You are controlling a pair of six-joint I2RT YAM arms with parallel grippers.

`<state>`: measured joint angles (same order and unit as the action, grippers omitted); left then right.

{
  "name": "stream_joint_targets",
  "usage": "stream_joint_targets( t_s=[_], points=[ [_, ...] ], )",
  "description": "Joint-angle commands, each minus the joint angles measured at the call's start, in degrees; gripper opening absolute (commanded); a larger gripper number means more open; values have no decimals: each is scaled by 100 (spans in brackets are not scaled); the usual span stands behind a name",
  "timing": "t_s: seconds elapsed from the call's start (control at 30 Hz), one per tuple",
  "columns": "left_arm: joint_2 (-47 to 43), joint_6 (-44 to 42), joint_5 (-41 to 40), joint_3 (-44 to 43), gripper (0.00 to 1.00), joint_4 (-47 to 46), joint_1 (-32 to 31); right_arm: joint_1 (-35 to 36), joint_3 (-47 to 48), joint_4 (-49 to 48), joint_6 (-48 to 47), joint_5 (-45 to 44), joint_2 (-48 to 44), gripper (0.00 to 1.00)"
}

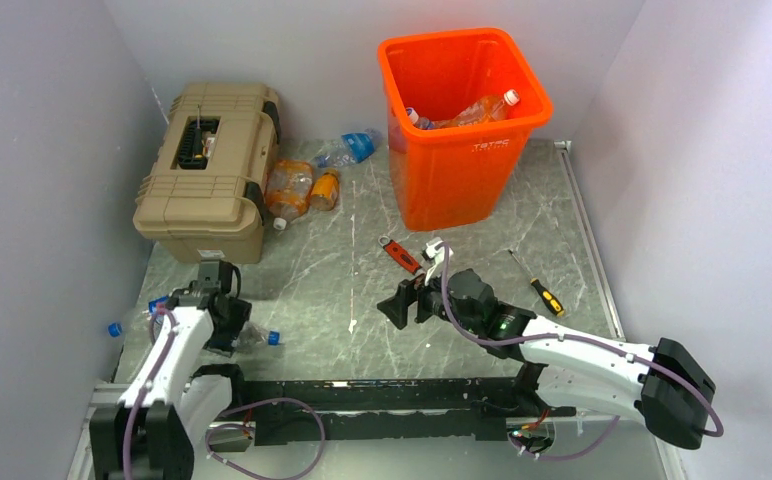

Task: Put the plastic bottles in the bin
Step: Pick up the plastic bottle from the corner of the board.

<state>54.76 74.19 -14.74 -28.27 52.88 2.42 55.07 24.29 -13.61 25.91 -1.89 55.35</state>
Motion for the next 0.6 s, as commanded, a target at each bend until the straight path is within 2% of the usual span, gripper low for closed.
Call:
stream_joint_targets(
  t_s=[0.0,0.07,0.3,0.43,0.57],
  points=[
    [-872,-432,293,5,65,-114,-205,21,168,140,-38,-33,-203,88],
    [-1098,-669,397,-31,58,-245,-373,21,189,214,-59,-147,-285,88],
    [-1215,-1185,972,-266,44,-445,-573,30,442,477,-85,-312,-430,88],
    [-1350,-1049,924,-541,41,-70,-983,30,627,727,-179,-391,-493,88],
    [-1765,-1312,1297,-815,41,44,-1059,30,761,911,-256,-472,-552,88]
  ],
)
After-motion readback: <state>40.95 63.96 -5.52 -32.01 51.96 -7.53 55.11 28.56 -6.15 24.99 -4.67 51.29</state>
